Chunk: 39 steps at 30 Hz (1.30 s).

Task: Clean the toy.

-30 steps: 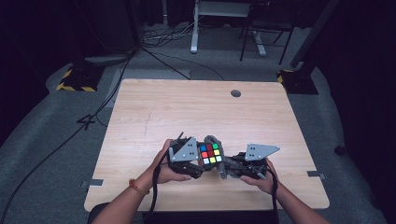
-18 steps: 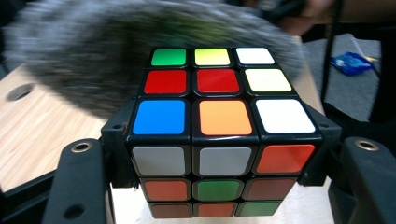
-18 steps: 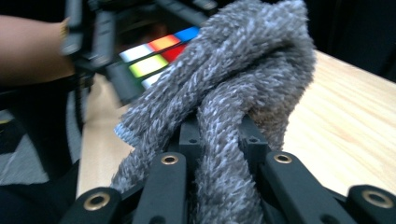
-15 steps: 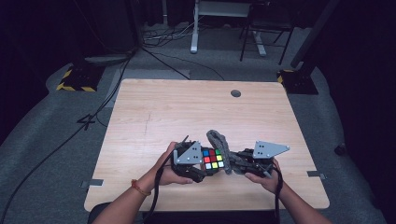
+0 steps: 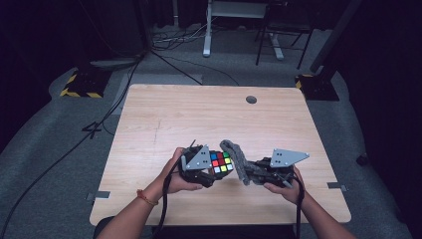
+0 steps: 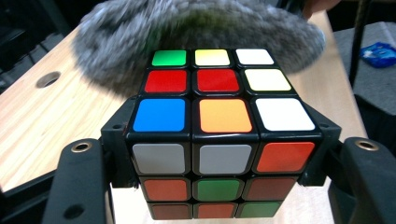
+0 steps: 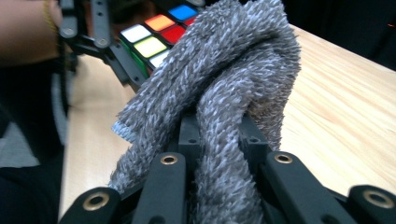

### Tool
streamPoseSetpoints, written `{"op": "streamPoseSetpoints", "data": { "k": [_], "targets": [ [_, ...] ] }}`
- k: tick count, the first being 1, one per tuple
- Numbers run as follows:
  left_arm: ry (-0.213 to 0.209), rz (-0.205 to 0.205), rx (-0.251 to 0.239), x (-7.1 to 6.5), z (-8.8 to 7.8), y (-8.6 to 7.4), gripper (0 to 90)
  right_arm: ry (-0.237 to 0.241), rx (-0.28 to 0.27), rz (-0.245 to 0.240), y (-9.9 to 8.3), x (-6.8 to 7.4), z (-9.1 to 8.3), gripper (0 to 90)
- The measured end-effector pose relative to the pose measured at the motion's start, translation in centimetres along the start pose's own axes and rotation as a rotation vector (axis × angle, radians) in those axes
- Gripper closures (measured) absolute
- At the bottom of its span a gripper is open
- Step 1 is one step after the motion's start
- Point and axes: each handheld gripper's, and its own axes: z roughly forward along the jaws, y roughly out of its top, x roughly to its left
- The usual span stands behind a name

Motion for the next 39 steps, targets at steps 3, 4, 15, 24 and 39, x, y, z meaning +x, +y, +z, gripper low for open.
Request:
{"op": "streamPoseSetpoints", "data": {
  "k": [3, 4, 15, 24, 39],
  "targets": [
    [0.027, -0.024, 0.020, 0.7, -0.2, -0.7, 33.1, -0.044, 0.047, 0.013, -0.3, -1.2, -0.5, 76.3],
    [0.027, -0.031, 0.023, 0.9, -0.3, -0.9, 33.1, -0.062, 0.070, 0.008, -0.4, -1.5, -0.6, 76.2],
    [0.041, -0.110, 0.158, 2.1, -0.2, -4.4, 33.0, -0.141, 0.234, 0.021, -3.0, -3.2, -2.4, 75.8],
    [0.001, -0.147, 0.210, 1.9, 0.3, -6.5, 33.0, -0.155, 0.326, 0.019, -6.0, -3.0, -2.2, 73.3],
    [-0.057, -0.205, 0.254, 1.7, 0.7, -8.7, 29.8, -0.140, 0.370, 0.062, -8.0, -2.7, -1.4, 55.8]
  ]
}}
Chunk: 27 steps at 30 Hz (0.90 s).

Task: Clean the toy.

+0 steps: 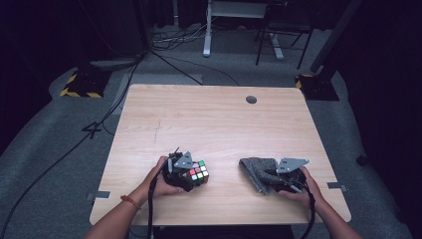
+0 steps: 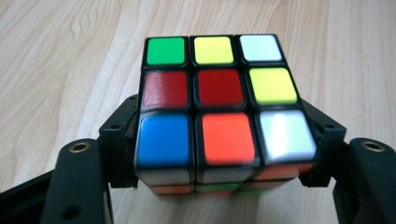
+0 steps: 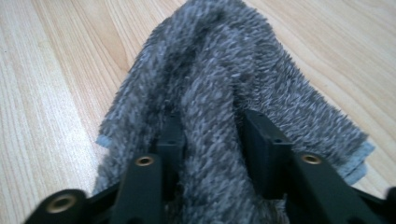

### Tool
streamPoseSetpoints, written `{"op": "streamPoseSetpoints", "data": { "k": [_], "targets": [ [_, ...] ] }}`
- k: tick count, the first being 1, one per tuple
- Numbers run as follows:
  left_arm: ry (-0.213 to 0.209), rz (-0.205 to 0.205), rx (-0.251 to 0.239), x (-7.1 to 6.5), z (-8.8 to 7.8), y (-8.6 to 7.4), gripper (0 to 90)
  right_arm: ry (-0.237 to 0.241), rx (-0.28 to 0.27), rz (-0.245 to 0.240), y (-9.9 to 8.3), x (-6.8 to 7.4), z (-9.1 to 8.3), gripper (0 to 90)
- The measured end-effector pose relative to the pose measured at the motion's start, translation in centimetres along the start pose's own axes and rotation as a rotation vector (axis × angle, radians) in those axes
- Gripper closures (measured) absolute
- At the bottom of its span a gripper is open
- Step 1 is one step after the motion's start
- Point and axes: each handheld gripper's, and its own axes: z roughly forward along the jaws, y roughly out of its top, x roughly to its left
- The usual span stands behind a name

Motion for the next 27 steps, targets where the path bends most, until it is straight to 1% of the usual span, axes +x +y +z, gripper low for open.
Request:
{"op": "streamPoseSetpoints", "data": {
  "k": [2, 4, 5, 7, 9, 10, 12, 13, 15, 17, 19, 23, 26, 27],
  "targets": [
    [0.011, 0.000, 0.000, -0.1, -0.2, 0.0, 27.7, 0.002, -0.003, 0.006, 0.0, -0.1, -0.1, 50.8],
    [0.016, 0.002, -0.001, -0.2, -0.5, 0.1, 25.3, 0.015, -0.021, 0.015, 0.1, -0.1, -0.5, 44.4],
    [0.030, 0.011, -0.002, -0.3, -0.9, 0.1, 24.8, 0.021, -0.027, 0.020, 0.2, -0.1, -0.6, 42.5],
    [0.041, 0.021, -0.001, -0.5, -1.4, 0.1, 23.4, 0.025, -0.044, 0.021, 0.4, -0.1, -1.2, 37.8],
    [0.085, 0.030, -0.010, -0.9, -2.2, 0.1, 21.5, 0.025, -0.062, 0.022, 0.6, -0.1, -1.9, 34.8],
    [0.099, 0.039, -0.007, -1.0, -2.6, 0.1, 21.8, 0.015, -0.072, 0.020, 0.7, 0.0, -2.2, 32.3],
    [0.151, 0.054, -0.013, -1.4, -3.5, 0.0, 18.3, 0.020, -0.094, 0.024, 0.9, -0.1, -2.9, 31.2],
    [0.159, 0.055, -0.016, -1.5, -3.9, -0.1, 17.7, 0.017, -0.099, 0.021, 1.1, -0.1, -3.3, 31.1],
    [0.177, 0.061, -0.017, -1.5, -4.6, -0.3, 16.9, -0.006, -0.097, 0.012, 1.2, 0.0, -3.8, 30.3],
    [0.216, 0.063, -0.012, -1.6, -5.3, -0.6, 16.5, -0.019, -0.096, 0.006, 1.2, -0.1, -4.3, 30.3],
    [0.229, 0.057, -0.012, -1.6, -5.9, -0.9, 16.6, -0.033, -0.092, 0.007, 1.0, -0.4, -4.8, 30.4],
    [0.257, 0.059, -0.001, -1.7, -7.2, -1.3, 16.5, -0.058, -0.092, 0.014, 0.5, -0.7, -5.9, 30.6],
    [0.270, 0.046, -0.005, -1.5, -8.0, -1.8, 16.5, -0.096, -0.082, 0.019, -0.5, -0.8, -6.9, 30.3],
    [0.280, 0.033, -0.007, -1.4, -8.3, -2.0, 16.5, -0.101, -0.083, 0.029, -1.0, -0.9, -7.2, 30.3]
  ]
}}
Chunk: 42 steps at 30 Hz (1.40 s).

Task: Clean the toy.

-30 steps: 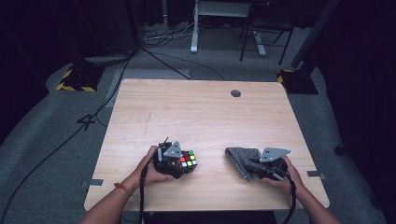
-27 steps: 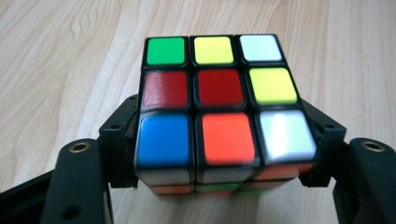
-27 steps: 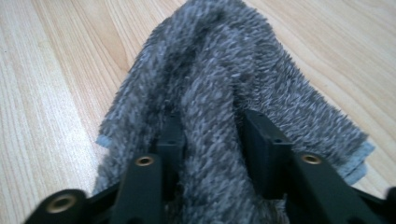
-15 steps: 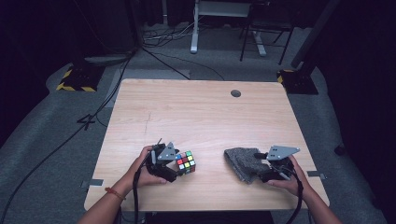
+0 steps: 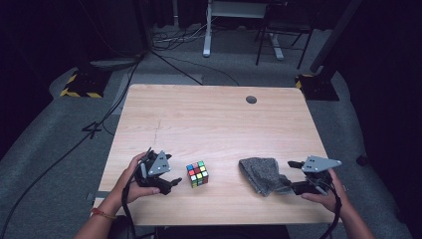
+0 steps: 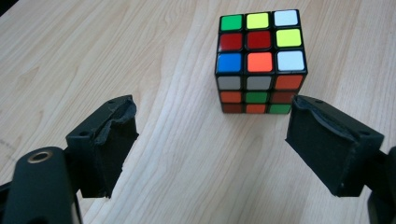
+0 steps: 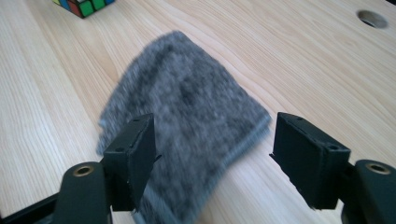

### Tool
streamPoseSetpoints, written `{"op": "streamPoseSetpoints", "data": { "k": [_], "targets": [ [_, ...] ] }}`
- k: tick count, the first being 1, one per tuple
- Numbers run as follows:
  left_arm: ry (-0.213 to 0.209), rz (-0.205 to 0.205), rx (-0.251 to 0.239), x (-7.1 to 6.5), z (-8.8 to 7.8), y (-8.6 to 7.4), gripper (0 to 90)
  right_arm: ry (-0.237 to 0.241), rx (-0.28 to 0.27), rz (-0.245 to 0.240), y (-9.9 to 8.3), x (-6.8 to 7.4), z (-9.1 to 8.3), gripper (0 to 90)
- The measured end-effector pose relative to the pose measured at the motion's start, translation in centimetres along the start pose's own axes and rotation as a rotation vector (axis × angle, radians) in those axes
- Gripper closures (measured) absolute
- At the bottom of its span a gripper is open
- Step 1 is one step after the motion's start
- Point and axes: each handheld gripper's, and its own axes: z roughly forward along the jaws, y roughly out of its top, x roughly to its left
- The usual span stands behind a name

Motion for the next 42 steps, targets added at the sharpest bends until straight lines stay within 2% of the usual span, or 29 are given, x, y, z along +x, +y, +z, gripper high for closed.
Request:
{"op": "streamPoseSetpoints", "data": {
  "k": [2, 4, 6, 9, 10, 14, 17, 19, 21, 22, 24, 27, 29, 32, 42],
  "targets": [
    [0.020, -0.004, 0.015, 0.2, -0.2, -0.4, 16.5, -0.017, -0.002, 0.025, -1.0, -0.3, -0.6, 29.8],
    [0.043, -0.031, 0.020, 0.6, -0.4, -1.1, 16.5, -0.033, 0.001, 0.061, -2.3, -0.8, -1.3, 29.2],
    [0.075, -0.036, 0.037, 0.9, -0.5, -1.7, 16.7, -0.027, -0.012, 0.102, -3.4, -1.3, -1.8, 29.1],
    [0.093, -0.076, 0.054, 1.7, -0.3, -2.9, 16.9, -0.079, 0.000, 0.138, -5.0, -1.9, -2.6, 27.8],
    [0.091, -0.092, 0.067, 1.9, -0.1, -3.4, 17.3, -0.106, 0.013, 0.140, -5.7, -2.1, -2.8, 27.8],
    [0.089, -0.121, 0.108, 2.5, 0.6, -4.9, 17.1, -0.146, 0.025, 0.197, -7.7, -2.8, -3.0, 27.5],
    [0.068, -0.155, 0.133, 2.7, 1.2, -5.8, 17.0, -0.154, 0.036, 0.239, -9.2, -3.4, -2.5, 27.5],
    [0.067, -0.152, 0.148, 2.6, 1.5, -6.2, 16.7, -0.160, 0.026, 0.264, -9.8, -3.6, -2.3, 27.2],
    [0.060, -0.162, 0.138, 2.6, 1.5, -6.5, 16.1, -0.164, 0.016, 0.279, -10.1, -3.7, -2.1, 27.6],
    [0.055, -0.173, 0.130, 2.6, 1.6, -6.6, 16.3, -0.184, 0.018, 0.287, -10.3, -3.7, -1.9, 27.8],
    [0.036, -0.192, 0.116, 2.6, 1.7, -6.8, 16.2, -0.198, 0.036, 0.289, -10.4, -3.7, -1.7, 26.9],
    [0.010, -0.244, 0.081, 2.9, 1.9, -7.4, 14.9, -0.206, 0.037, 0.293, -10.3, -3.7, -1.6, 26.5],
    [-0.005, -0.295, 0.062, 3.1, 1.9, -7.8, 14.9, -0.202, 0.037, 0.295, -10.4, -3.7, -1.6, 26.6],
    [0.004, -0.303, 0.062, 3.0, 2.0, -7.8, 14.6, -0.192, 0.040, 0.313, -10.4, -3.9, -1.5, 25.5],
    [0.011, -0.312, 0.065, 2.9, 2.0, -7.7, 14.6, -0.192, 0.039, 0.312, -10.4, -3.9, -1.5, 25.3]
  ]
}}
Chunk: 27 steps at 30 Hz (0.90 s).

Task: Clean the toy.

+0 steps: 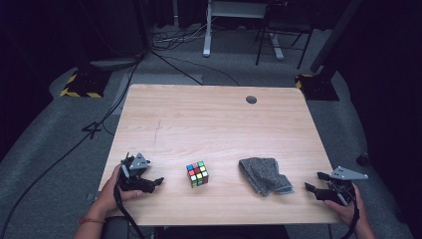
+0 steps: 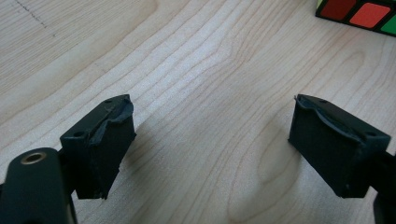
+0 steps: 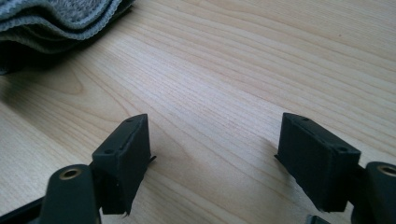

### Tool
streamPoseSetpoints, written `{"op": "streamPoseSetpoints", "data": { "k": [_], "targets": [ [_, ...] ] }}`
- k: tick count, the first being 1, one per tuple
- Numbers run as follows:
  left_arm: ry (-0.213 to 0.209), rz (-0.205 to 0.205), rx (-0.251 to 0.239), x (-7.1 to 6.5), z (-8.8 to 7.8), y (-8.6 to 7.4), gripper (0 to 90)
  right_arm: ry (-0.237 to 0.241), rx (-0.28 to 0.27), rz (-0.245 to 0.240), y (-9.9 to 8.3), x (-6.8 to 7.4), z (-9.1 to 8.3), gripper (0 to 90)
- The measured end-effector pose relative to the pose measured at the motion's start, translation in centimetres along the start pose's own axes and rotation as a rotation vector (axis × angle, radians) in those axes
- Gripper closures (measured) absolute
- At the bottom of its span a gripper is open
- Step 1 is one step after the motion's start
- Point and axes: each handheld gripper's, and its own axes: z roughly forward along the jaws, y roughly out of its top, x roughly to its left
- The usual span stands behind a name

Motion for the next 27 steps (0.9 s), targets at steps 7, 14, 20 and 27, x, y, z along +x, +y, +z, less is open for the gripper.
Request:
{"op": "streamPoseSetpoints", "data": {
  "k": [7, 14, 20, 27],
  "targets": [
    [0.001, -0.001, -0.001, -0.01, 0.01, 0.01, 14.6, -0.004, 0.002, 0.001, 0.00, 0.05, -0.02, 25.1],
    [0.003, -0.001, -0.001, -0.01, 0.03, 0.02, 14.6, -0.004, 0.002, 0.001, 0.00, 0.02, 0.00, 25.0],
    [0.003, -0.002, -0.002, -0.02, 0.03, 0.02, 14.5, -0.004, 0.002, 0.004, 0.00, 0.03, 0.00, 25.0],
    [0.004, -0.003, -0.002, -0.03, 0.04, 0.03, 14.6, -0.004, 0.003, 0.004, 0.00, 0.03, -0.01, 25.0]
  ]
}}
